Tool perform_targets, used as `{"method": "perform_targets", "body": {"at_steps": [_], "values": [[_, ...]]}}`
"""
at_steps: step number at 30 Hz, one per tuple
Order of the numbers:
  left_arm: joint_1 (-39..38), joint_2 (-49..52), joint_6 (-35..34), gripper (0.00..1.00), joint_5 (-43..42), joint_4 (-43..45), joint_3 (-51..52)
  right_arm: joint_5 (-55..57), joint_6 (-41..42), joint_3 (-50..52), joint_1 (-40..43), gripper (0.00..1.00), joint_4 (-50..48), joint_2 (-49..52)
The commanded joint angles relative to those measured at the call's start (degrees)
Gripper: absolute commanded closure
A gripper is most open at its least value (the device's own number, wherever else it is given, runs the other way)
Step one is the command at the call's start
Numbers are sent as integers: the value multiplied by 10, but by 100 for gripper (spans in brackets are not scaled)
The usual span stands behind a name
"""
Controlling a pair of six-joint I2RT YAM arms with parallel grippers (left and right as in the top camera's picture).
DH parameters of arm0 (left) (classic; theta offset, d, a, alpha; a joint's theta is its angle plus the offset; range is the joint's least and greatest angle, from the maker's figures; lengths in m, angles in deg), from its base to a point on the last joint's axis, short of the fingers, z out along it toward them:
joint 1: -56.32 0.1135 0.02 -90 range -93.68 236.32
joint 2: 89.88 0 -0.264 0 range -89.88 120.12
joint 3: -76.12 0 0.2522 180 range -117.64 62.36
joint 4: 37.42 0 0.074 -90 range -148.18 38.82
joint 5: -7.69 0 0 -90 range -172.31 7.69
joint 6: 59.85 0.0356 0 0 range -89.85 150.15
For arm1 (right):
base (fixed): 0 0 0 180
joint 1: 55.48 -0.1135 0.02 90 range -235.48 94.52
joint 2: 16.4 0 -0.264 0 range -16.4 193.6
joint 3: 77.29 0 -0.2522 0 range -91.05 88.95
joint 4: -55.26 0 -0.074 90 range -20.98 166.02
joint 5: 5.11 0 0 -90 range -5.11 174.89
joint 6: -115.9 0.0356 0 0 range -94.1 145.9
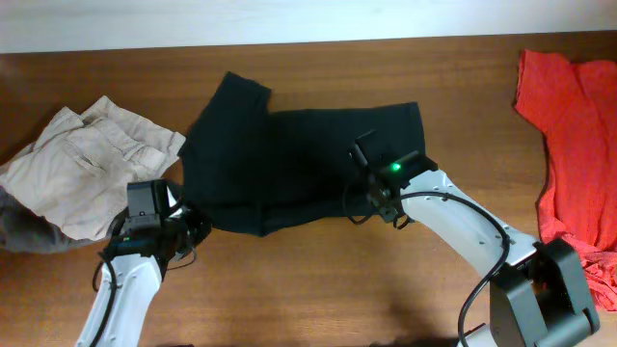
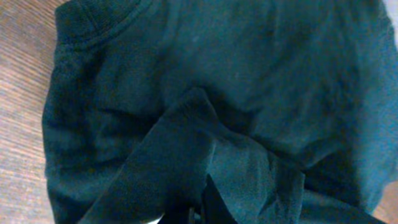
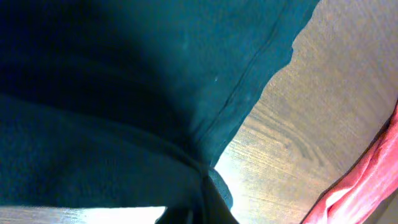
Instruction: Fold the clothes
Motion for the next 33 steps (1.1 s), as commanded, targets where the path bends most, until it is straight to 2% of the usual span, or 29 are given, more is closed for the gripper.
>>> {"method": "perform_targets", "body": {"at_steps": [1,10,16,21,28,31,33], "values": [[0,22,45,99,8,6,-20,-3,-33,-9,3,96,-12,-11],[0,64,149,99,18,16,-62,-3,-33,-9,10,96,-32,8],[0,70,183,98,25,28,-68,-7,-33,-6,42,96,-46,14],[0,71,200,98,37,29,-68,-111,-90,-6,69,96,-67,14],[0,71,215,98,50,40,-68,-119,-92,-6,85,96,-111,14],[0,73,231,95,54,45,-68,-119,-92,-4,86,96,-127,14],[0,78,234,88,54,51,-68,-120,-92,-4,86,96,-136,15]]}}
